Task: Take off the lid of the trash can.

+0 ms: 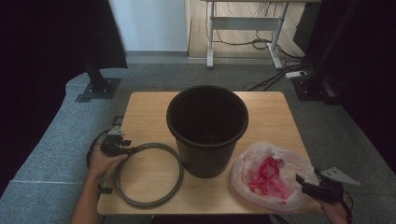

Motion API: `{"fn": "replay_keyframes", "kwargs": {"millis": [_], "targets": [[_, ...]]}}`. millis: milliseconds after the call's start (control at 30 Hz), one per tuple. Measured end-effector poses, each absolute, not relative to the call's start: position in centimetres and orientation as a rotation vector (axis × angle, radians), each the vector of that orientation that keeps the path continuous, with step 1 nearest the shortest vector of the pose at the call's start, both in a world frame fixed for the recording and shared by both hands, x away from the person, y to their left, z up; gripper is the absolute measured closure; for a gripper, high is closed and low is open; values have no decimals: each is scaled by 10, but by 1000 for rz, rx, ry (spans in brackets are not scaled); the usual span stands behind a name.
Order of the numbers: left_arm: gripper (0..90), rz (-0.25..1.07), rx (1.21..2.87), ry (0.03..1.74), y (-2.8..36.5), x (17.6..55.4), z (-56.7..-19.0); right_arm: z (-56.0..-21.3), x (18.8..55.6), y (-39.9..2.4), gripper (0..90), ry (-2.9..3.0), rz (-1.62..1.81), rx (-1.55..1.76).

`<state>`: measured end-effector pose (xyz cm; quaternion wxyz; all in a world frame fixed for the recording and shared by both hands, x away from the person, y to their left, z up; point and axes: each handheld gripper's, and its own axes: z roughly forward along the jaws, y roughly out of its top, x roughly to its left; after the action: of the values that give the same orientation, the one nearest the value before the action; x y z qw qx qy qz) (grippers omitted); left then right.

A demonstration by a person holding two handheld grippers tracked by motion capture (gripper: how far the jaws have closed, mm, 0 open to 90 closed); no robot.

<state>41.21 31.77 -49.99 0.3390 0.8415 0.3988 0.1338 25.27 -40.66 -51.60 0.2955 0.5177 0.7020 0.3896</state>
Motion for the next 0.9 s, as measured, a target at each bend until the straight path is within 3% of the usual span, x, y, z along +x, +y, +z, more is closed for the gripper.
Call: {"fn": "replay_keyframes", "kwargs": {"millis": [200,900], "targets": [[341,397,2246,972,305,401,-486,-514,252,-407,177,1863,1045,1377],[335,388,2196,840,271,358,-456,-516,254,-402,176,1887,1060,1362]]}}
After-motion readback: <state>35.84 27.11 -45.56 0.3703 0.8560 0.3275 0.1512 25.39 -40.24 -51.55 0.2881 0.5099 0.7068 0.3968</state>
